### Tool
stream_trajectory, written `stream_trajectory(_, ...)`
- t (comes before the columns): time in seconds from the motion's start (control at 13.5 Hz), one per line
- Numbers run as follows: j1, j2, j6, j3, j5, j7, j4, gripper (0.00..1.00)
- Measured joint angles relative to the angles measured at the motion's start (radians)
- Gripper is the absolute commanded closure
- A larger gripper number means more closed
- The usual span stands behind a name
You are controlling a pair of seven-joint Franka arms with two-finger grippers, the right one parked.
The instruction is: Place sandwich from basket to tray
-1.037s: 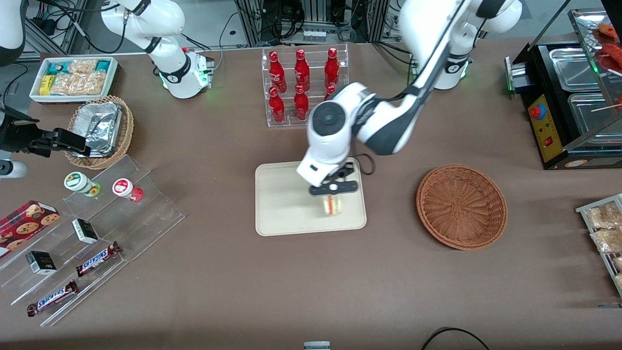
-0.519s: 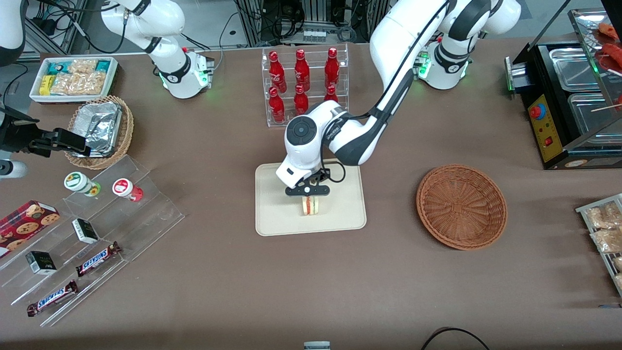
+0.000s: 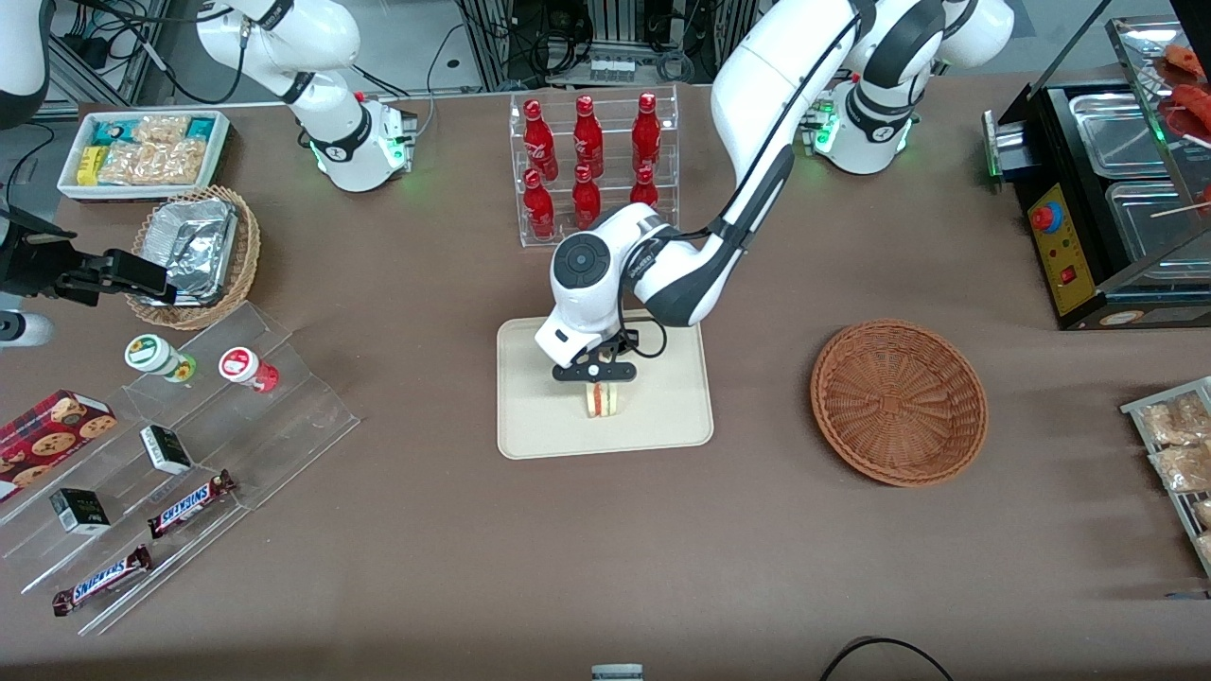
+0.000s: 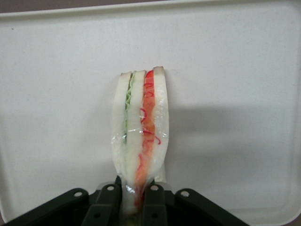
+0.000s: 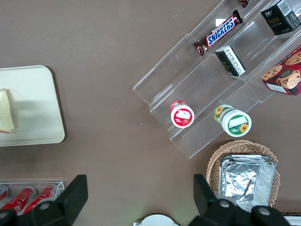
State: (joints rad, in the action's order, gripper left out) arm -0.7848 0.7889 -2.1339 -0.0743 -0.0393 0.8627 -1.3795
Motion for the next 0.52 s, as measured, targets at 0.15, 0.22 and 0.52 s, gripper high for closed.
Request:
stream_trajectory(0.15,0.000,0.001,0.000,0.000,0.000,0.000,0.003,0.00)
stream_trajectory(0.22,0.000,0.000,0.001,0.002,-0.001,0.000,0.011,0.00)
stream_trajectory(0.52,0.018,-0.054,0.062,0.018,-0.001,0.007,0.050,0.00)
